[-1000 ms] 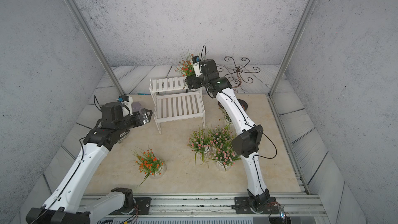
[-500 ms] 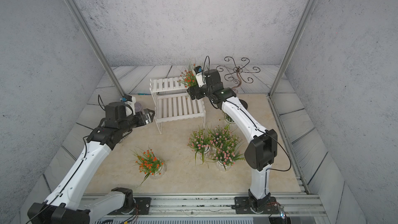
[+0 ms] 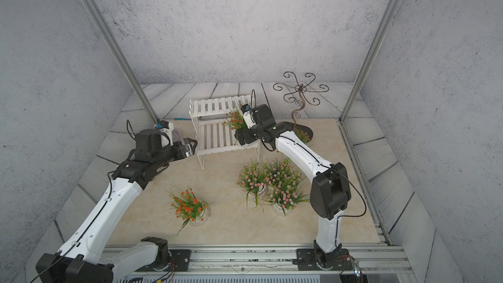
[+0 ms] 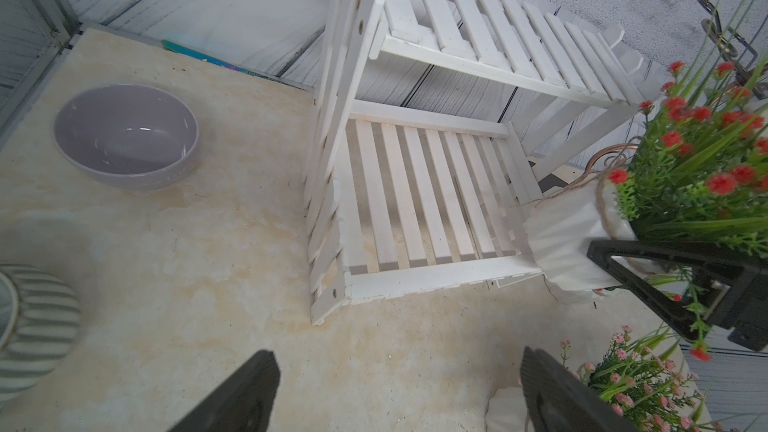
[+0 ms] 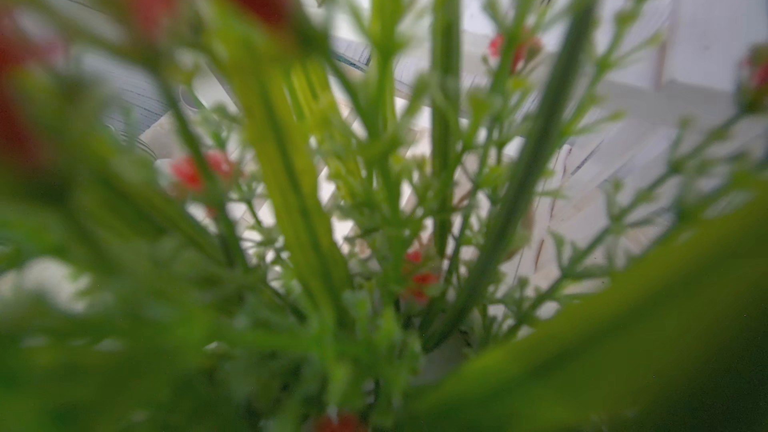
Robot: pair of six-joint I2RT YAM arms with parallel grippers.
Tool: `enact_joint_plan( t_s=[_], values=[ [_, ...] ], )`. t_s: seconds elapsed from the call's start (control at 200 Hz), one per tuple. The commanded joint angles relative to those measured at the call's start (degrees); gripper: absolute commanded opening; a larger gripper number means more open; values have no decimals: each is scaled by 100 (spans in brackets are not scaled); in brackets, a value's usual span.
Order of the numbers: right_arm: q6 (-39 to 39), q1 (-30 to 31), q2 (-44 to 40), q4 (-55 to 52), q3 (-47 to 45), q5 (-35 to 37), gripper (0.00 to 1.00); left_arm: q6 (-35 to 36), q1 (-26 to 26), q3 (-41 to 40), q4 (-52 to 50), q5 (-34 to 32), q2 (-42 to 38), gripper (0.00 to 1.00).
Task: Place the baby's breath potted plants on the rack by color
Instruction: Place the baby's breath potted plant on the rack.
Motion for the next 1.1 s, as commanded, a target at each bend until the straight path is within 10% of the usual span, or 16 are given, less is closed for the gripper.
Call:
enact_joint_plan(
  t_s=[0.0,1.096],
  values=[
    [-2,-4,66,450,172,57,82,-24,-45,-80,86,-33,24,95],
    [14,-8,1301,1179,624,1011,88,31,-53,4,76,-6,82,95]
  ],
)
